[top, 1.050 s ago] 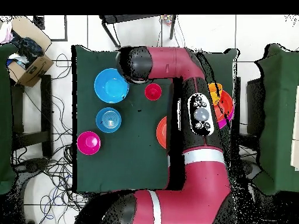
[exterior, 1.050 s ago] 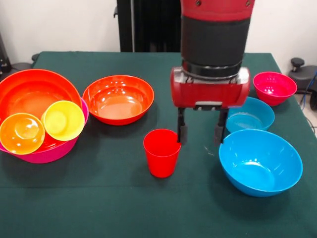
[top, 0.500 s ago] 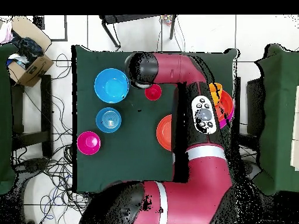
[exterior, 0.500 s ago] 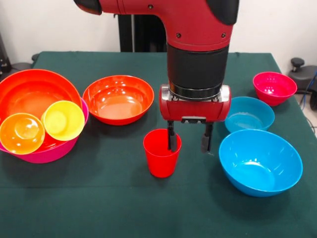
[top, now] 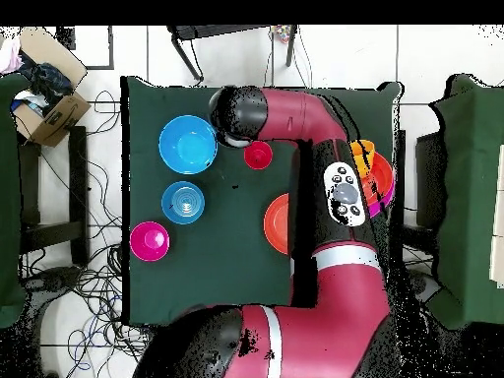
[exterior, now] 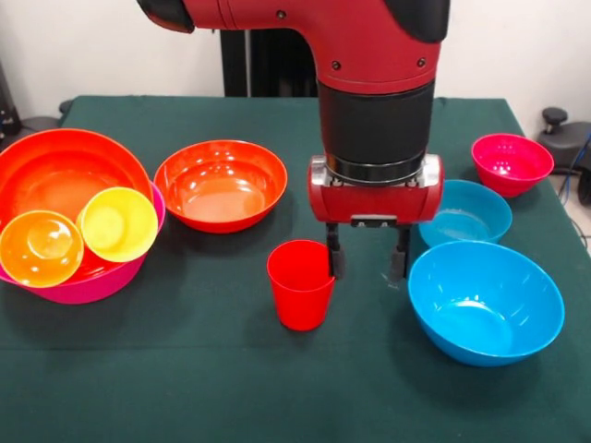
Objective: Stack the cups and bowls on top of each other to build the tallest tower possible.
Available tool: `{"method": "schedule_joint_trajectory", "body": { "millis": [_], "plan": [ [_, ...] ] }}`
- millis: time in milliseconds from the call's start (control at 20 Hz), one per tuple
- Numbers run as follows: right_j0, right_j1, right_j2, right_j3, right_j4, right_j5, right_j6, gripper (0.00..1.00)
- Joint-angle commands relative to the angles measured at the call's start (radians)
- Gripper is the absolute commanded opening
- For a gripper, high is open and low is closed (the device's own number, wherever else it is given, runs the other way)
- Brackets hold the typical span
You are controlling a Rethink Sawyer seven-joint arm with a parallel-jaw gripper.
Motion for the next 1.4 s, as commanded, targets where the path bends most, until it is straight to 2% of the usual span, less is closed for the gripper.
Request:
{"method": "schedule_joint_trajectory", "body": {
  "millis": [50, 250, 650, 1000, 1100, 1400],
  "plan": [
    [0.034, -0.031, 0.012, -0.005, 0.03, 0.13, 0.074, 1.0],
    [0.047, -0.006, 0.015, -0.039, 0.059, 0.159, 0.102, 1.0],
    [0.073, 0.028, 0.009, -0.034, 0.071, 0.113, 0.097, 1.0],
    [0.064, 0.029, 0.001, 0.089, 0.032, -0.014, 0.052, 1.0],
    [0.059, 0.027, -0.003, 0.115, 0.036, -0.044, 0.07, 1.0],
    [0.055, 0.039, -0.015, 0.123, 0.035, -0.064, 0.077, 1.0]
  ]
}}
